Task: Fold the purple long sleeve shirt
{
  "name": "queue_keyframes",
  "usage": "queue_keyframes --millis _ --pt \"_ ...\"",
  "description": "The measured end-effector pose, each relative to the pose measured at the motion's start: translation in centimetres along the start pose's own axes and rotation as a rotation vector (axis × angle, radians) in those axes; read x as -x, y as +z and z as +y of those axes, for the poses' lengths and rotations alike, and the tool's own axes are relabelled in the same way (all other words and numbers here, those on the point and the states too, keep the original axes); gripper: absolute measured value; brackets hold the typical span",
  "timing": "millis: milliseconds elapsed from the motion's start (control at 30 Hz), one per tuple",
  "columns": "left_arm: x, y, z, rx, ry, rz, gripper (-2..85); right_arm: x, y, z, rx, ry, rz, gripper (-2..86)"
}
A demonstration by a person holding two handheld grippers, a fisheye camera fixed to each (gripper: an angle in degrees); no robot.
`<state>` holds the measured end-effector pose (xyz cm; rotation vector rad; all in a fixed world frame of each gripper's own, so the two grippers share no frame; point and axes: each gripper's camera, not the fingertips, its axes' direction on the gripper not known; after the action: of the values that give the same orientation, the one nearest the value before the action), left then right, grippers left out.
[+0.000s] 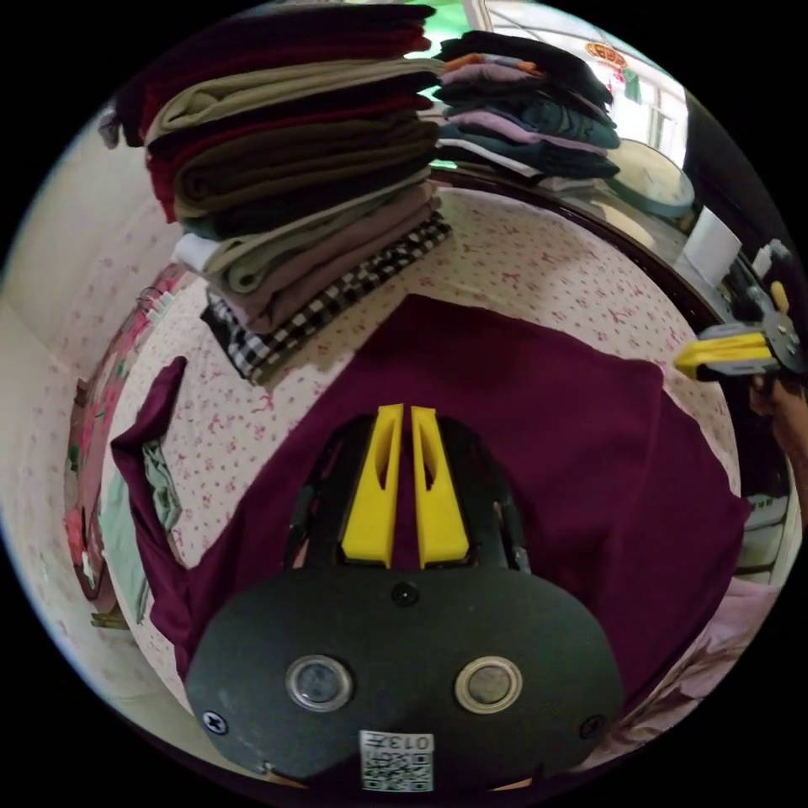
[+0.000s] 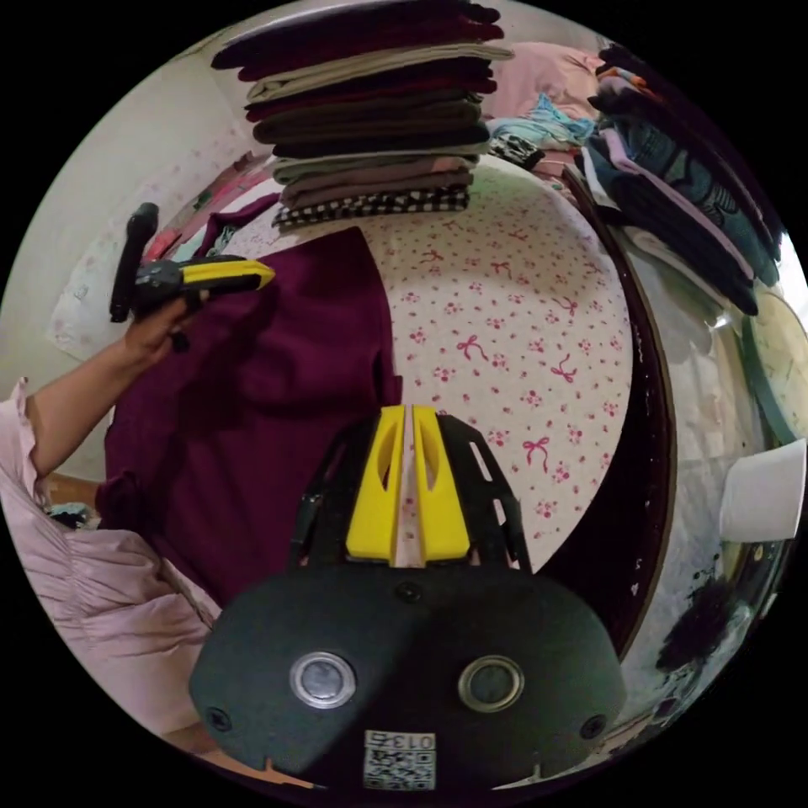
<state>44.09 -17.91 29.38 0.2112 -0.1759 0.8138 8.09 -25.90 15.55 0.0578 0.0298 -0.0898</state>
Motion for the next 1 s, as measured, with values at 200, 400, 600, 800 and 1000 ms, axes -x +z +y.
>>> queue_keyframes --millis 200,400,600,800,1000 --pt "2.5 2.1 -3.0 0.073 -0.022 -0.049 9.5 2.5 0.8 0.7 -0.014 -0.082 -0.01 7.1" --pt "1.7 3.3 -4.5 0.087 0.054 0.029 6.3 3.2 2.9 0.2 0.004 -0.084 -0.013 4.3" --pt "0.1 1.5 -5.5 0.039 0.128 -0.035 0.9 3.2 2.2 0.1 0.012 -0.101 0.033 0.8" --pt "1.4 2.9 -6.3 0.063 -0.008 0.015 0.7 2.7 3.5 0.3 0.002 -0.067 0.011 1.6" --pt "1.8 -1.1 -6.6 -0.076 -0.085 0.006 0.7 3.3 1.3 1.7 -0.065 -0.015 0.107 1.7"
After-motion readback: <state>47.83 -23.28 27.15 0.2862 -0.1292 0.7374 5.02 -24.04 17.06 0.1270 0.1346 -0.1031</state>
